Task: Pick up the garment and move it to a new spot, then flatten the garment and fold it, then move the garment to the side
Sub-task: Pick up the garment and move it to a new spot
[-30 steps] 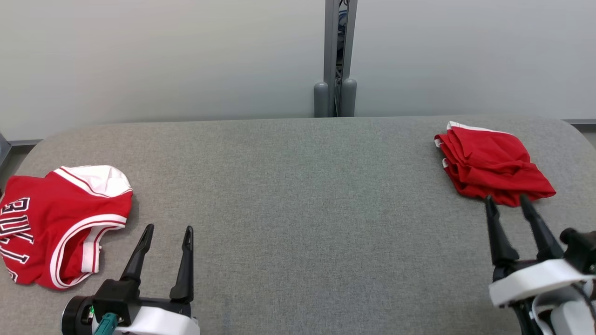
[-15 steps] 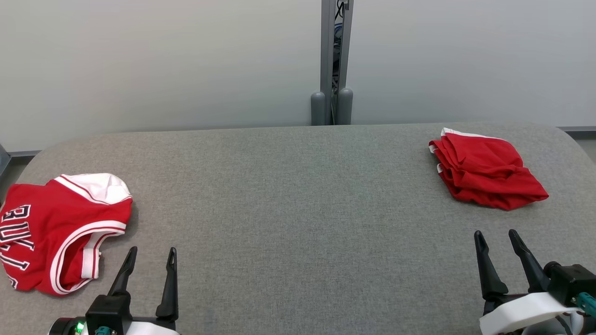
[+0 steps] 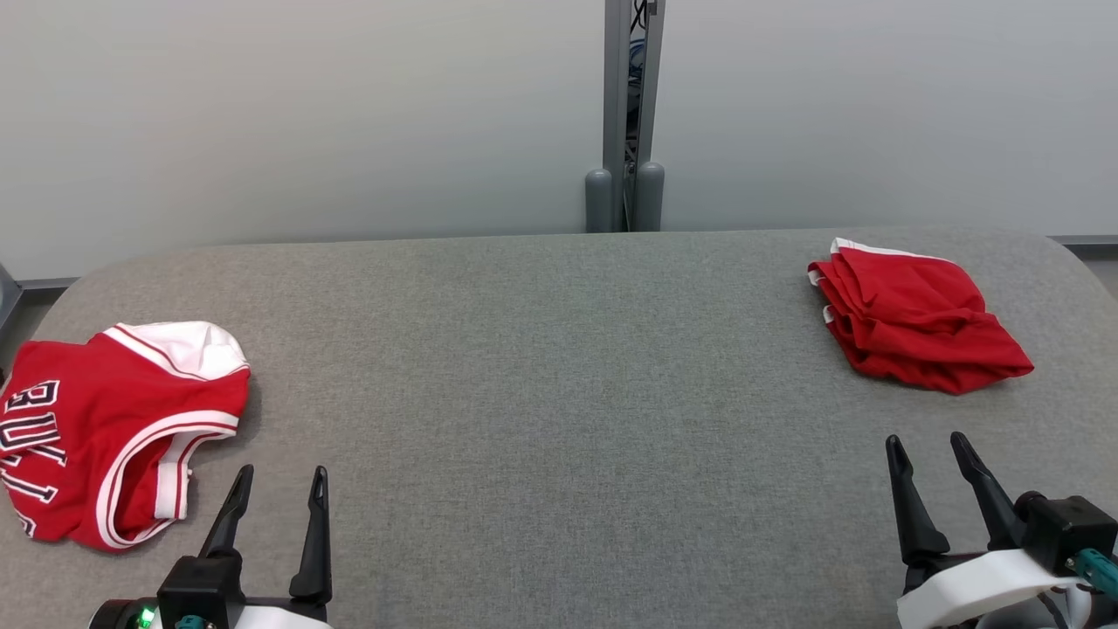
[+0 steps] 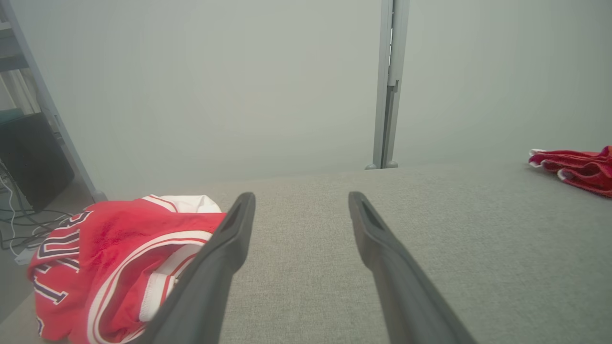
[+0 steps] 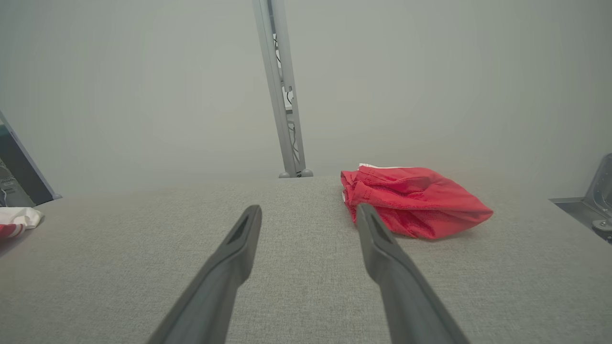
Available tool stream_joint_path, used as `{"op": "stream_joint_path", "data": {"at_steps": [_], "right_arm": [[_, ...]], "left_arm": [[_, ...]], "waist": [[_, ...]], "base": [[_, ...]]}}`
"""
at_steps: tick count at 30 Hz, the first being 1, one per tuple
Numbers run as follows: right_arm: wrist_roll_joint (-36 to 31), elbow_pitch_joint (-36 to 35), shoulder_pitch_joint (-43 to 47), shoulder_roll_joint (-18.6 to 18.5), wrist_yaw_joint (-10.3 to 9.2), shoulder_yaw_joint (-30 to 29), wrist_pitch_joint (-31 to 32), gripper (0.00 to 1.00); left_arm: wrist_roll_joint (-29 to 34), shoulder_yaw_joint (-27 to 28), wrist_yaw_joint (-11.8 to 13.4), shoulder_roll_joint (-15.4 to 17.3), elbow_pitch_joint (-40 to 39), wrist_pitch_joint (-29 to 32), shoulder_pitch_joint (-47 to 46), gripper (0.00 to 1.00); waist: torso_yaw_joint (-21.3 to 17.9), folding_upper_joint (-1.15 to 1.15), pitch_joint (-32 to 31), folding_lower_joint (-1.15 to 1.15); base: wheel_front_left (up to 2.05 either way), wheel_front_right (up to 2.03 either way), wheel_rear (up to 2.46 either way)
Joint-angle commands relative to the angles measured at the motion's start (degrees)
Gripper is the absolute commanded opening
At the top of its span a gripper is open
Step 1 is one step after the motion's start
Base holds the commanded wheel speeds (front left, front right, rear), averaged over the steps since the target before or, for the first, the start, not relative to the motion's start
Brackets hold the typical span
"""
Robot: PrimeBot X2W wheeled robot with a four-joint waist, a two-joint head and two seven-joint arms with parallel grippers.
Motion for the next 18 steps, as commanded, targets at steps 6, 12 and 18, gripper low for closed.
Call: {"op": "stream_joint_path", "data": {"at_steps": [6,12,18], "right_arm": [[0.37,0.52,-0.07,-0.21,0.01,0.72,-0.06,1.00],[0.74,0.88,0.16,-0.30,0.01,1.60,-0.06,1.00],[0.93,1.15,0.34,-0.07,0.01,2.57,-0.05,1.00]], "left_arm": [[0.22,0.13,0.57,0.67,0.02,-0.21,-0.52,1.00],[0.20,0.45,0.97,1.28,-0.03,-0.21,-0.71,1.00],[0.07,0.52,1.21,1.70,0.16,-0.21,-0.58,1.00]], "waist": [[2.41,0.00,-0.13,0.00],[6.66,0.00,-0.24,0.00],[11.97,0.00,-0.30,0.00]], "base": [[0.00,0.00,0.00],[0.00,0.00,0.00],[0.00,0.00,0.00]]}}
